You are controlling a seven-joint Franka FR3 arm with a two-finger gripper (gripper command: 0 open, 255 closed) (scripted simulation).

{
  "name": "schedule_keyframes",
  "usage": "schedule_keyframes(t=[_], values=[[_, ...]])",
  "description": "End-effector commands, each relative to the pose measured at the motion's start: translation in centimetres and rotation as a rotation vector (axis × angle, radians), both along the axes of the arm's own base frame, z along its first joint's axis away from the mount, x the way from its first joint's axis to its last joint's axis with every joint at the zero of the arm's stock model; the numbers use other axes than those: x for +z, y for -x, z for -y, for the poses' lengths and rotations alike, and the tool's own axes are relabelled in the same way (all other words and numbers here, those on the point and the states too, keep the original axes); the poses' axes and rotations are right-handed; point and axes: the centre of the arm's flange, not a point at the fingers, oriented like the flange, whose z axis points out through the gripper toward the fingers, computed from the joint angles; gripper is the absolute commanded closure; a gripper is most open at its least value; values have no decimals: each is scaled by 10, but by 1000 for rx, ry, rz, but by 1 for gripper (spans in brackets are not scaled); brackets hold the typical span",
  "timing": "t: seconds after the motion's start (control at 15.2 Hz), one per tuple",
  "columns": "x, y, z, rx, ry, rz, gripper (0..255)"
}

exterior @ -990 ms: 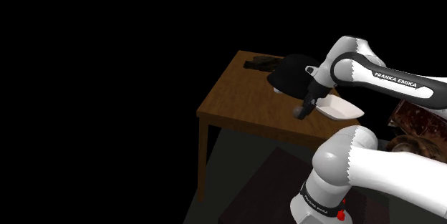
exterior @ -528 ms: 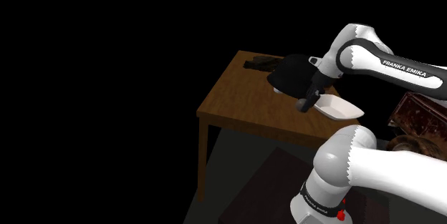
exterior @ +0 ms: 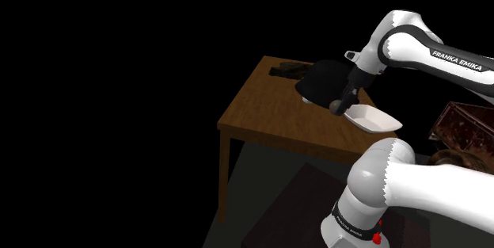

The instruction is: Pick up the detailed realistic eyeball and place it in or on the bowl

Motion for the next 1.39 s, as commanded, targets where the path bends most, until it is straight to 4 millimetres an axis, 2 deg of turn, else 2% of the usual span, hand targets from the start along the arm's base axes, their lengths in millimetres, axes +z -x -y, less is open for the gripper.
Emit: schedule_keyframes(t=[0.0,0.13,1.32], values=[[11,0,1,0,0,0,255],[18,0,1,0,0,0,255],[17,110,215,0,0,0,255]])
